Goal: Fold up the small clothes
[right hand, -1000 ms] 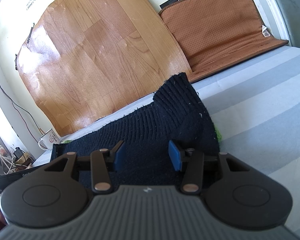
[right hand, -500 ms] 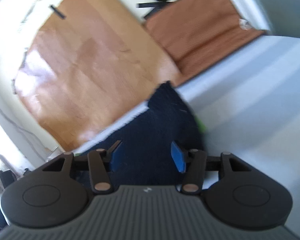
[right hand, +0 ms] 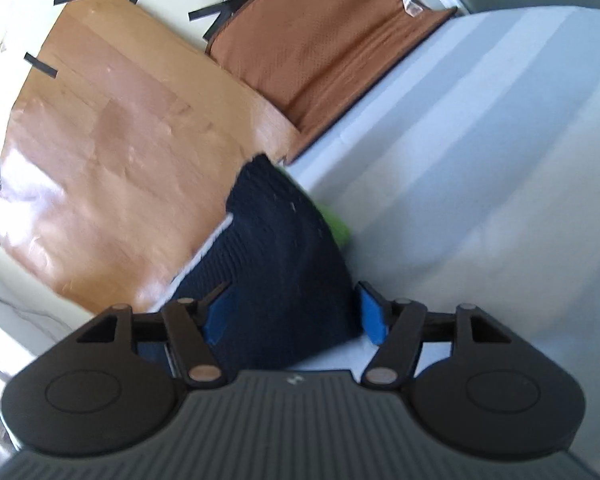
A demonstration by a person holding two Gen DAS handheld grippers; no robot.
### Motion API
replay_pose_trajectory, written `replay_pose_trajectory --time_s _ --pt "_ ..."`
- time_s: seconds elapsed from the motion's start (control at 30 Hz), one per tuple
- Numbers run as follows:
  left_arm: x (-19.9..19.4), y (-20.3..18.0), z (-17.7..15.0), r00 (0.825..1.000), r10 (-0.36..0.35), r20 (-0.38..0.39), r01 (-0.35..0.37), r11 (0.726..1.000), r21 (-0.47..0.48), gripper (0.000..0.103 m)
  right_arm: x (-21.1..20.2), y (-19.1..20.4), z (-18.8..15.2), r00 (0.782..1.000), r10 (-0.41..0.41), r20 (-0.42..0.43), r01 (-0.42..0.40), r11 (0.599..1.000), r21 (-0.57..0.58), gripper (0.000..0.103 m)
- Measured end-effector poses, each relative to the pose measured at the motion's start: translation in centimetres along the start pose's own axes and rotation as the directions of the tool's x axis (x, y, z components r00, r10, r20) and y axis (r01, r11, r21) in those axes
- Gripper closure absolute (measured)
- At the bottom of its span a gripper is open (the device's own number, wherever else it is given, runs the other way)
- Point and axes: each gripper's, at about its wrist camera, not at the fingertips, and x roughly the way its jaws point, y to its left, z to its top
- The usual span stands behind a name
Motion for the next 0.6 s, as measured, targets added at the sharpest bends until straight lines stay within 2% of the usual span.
replay_pose_trajectory --time_s 0.13,0.2,0.27,0.3,0.33,0.37,0.43,0.5,0.6 --pt "0.0 0.1 0.1 1.000 0.000 -0.001 0.000 1.000 0.000 0.042 3.9 1.4 0.7 0.999 -0.002 0.036 0.005 0.997 -0.080 0.030" --pt "0.0 0.3 0.2 1.000 -0.002 -0.001 0.002 1.000 -0.006 0.042 5.8 2.5 0.8 1.000 -0.011 0.016 0.013 0.989 -0.147 0.030" --pt "0.1 0.3 0.2 1.000 -0.001 -0.002 0.001 1.000 -0.004 0.042 6.4 2.7 1.1 1.000 -0.006 -0.021 0.003 0.987 -0.160 0.038" --pt "0.1 0.4 0.3 1.000 -0.003 -0.001 0.003 1.000 -0.004 0.042 6.8 2.7 1.1 0.999 -0.017 -0.043 0.010 0.988 -0.153 0.058" --pt "0.0 0.4 0.3 1.000 -0.006 0.000 0.006 1.000 -0.009 0.042 7.0 2.6 1.3 0.998 -0.013 -0.060 0.005 0.991 -0.135 0.068" --pt "-0.1 0.6 0.4 1.000 -0.015 0.004 0.015 1.000 -0.019 0.042 6.9 2.8 1.4 0.998 -0.005 -0.062 -0.001 0.994 -0.108 0.069" --pt "-0.4 1.2 0.7 0.999 -0.050 0.017 0.051 0.997 -0.056 0.042 6.0 4.2 1.5 0.999 0.004 -0.050 -0.010 0.992 -0.126 0.071" --pt "-1.1 2.1 1.0 0.995 -0.091 0.048 0.096 0.990 -0.107 0.043 4.6 6.9 1.4 0.999 0.028 -0.029 -0.033 0.978 -0.204 0.071" --pt "-3.1 3.9 1.6 0.979 -0.126 0.158 0.156 0.969 -0.192 0.043 3.6 12.8 0.5 0.998 0.057 -0.015 -0.058 0.938 -0.342 0.071"
